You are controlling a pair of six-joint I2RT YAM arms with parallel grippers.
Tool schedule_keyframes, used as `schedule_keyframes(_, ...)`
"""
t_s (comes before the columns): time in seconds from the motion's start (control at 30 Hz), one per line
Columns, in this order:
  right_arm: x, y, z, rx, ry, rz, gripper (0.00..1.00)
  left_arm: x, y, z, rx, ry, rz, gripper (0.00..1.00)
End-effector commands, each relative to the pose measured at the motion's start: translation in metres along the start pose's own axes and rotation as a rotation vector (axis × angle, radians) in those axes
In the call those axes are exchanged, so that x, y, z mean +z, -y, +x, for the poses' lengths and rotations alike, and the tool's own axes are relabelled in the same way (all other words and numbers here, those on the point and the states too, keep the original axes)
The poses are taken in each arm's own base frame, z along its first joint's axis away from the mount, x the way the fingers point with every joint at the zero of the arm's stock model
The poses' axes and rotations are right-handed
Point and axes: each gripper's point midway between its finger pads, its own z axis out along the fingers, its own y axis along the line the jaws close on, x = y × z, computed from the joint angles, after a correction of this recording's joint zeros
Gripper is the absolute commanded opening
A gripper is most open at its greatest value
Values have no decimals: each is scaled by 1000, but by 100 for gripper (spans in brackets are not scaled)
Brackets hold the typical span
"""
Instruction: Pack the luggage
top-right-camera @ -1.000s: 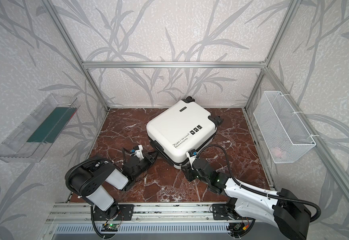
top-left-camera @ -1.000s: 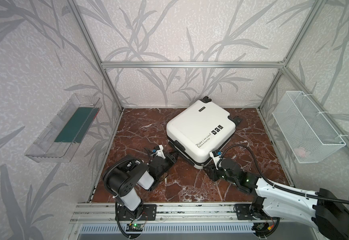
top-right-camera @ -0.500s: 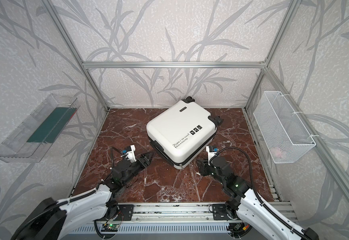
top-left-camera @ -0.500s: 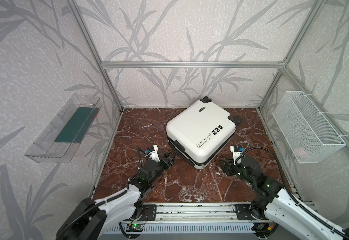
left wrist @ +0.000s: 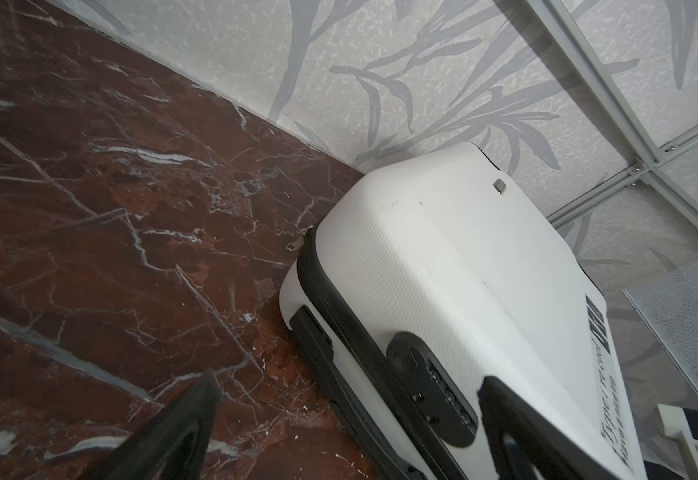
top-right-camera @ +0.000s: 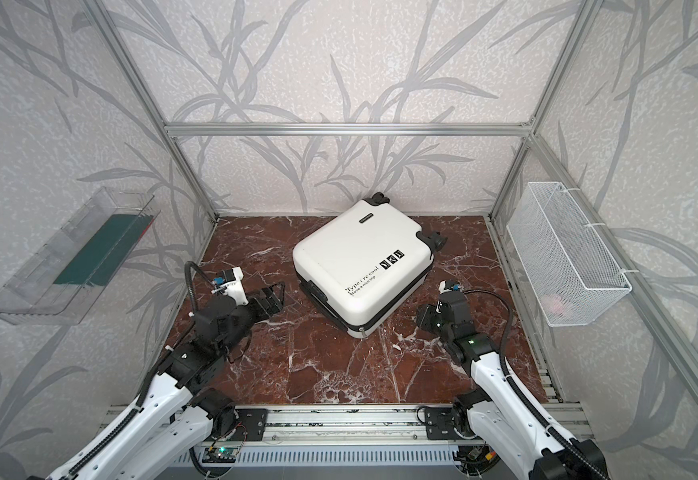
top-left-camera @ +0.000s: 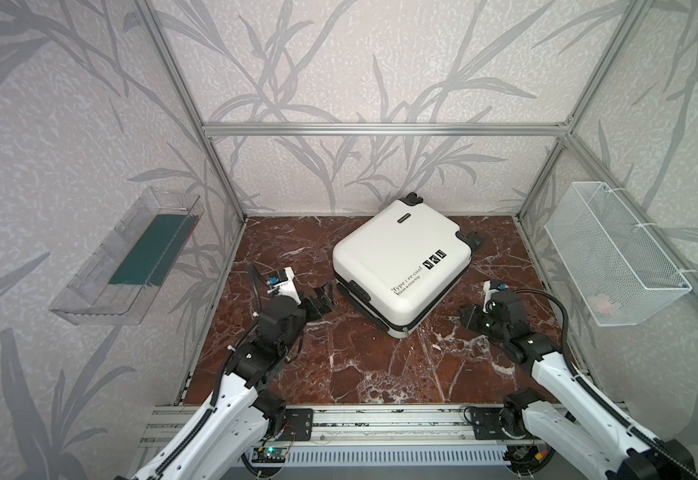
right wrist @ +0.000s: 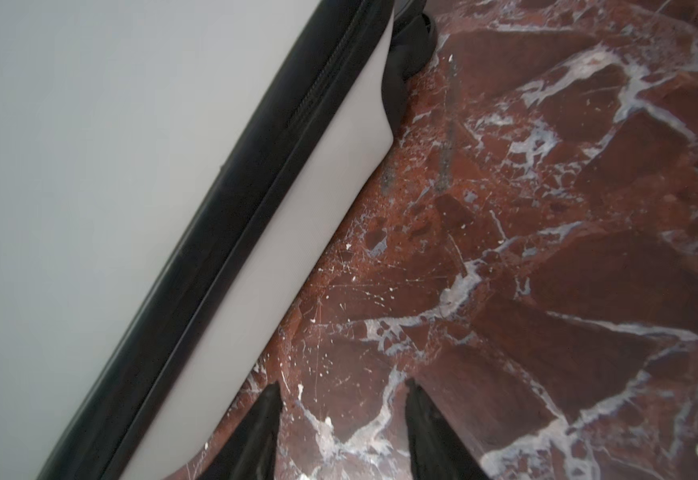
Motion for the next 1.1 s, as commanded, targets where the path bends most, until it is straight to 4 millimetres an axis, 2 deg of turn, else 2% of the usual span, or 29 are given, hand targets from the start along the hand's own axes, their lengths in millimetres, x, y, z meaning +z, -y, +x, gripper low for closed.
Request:
schedule_keyframes(0.0, 2, -24, -37, 23, 74, -70, 49, 19, 10, -16, 81, -93, 11, 99)
schedule_keyframes(0.13, 13, -36, -56, 31, 79, -93, 49, 59, 39, -49, 111, -168, 70, 99)
schedule_keyframes(0.27, 28, -51, -73, 33, 56, -136, 49, 97, 62, -69, 140, -249, 132, 99)
schedule_keyframes(0.37, 43, -61, -85, 25, 35, -160, 49, 121, 66, -78, 119, -283, 162, 99)
schedule_keyframes(0.47, 60, -72, -100, 27, 7, -193, 48, 135, 66, -81, 94, -313, 186, 99)
schedule_keyframes(0.6, 84, -98, -125, 22, -43, -278, 48, 144, 62, -78, 89, -339, 194, 99)
schedule_keyframes(0.7, 103, -129, -143, 18, -106, -393, 47, 148, 55, -74, 74, -348, 184, 99)
schedule_keyframes(0.73, 116, -134, -145, 31, -137, -417, 47, 149, 53, -72, 67, -350, 184, 99)
schedule_keyframes(0.83, 136, -150, -157, 73, -166, -480, 46, 149, 53, -64, 39, -361, 211, 99)
schedule_keyframes(0.93, 145, -152, -168, 77, -170, -483, 45, 145, 57, -54, 2, -381, 258, 99)
schedule_keyframes(1.07, 139, -137, -177, 83, -154, -433, 46, 136, 58, -40, -62, -381, 308, 99)
